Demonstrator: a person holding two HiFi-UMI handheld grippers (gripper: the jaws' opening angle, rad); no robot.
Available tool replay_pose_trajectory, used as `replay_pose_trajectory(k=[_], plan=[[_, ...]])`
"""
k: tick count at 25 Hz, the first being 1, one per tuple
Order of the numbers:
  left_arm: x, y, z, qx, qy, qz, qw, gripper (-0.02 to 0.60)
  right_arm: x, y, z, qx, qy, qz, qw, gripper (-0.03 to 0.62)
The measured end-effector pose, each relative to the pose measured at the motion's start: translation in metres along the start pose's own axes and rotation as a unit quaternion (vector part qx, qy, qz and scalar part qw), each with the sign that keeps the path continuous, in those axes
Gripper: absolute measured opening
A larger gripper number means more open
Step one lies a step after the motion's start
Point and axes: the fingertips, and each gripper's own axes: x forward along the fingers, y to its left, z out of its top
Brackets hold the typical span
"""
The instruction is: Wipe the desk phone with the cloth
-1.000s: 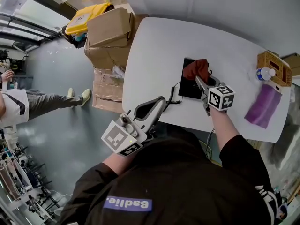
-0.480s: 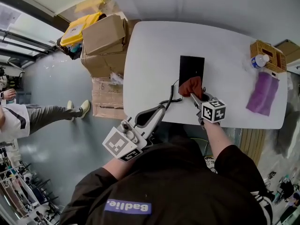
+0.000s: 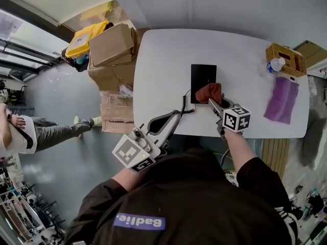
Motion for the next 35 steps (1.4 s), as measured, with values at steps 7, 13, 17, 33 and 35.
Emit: replay_pose_trajectory(k=[7,13,17,33,35], plan=[[0.019,0.016,0.012,0.009,-0.013,0.052,0.9985,0.006,0.017,-0.045,0.084,-0.016,-0.034,0.010,0.999,0.094],[0.004,0.031,0.004,0.003,-0.002,0.097,0.9952,0.006,0.036,-0.062,0.082,-0.002,-0.034,0.019,0.999,0.094],[0.007,0.035,0.003,-0.002,-0.004,0.099,0.9950,0.006,0.035,-0.058,0.067,0.000,-0.031,0.025,0.999,0.094],[-0.033,0.009,-0.009,-0.008,0.004,0.001,1.0000,0.006,0.004,-0.040,-0.057,0.041,0.003,-0.056,0.998,0.094],[-0.050,0.005,-0.008,-0.008,0.000,-0.006,0.9999,0.006,-0.003,-0.033,-0.072,0.045,0.007,-0.072,0.996,0.094]])
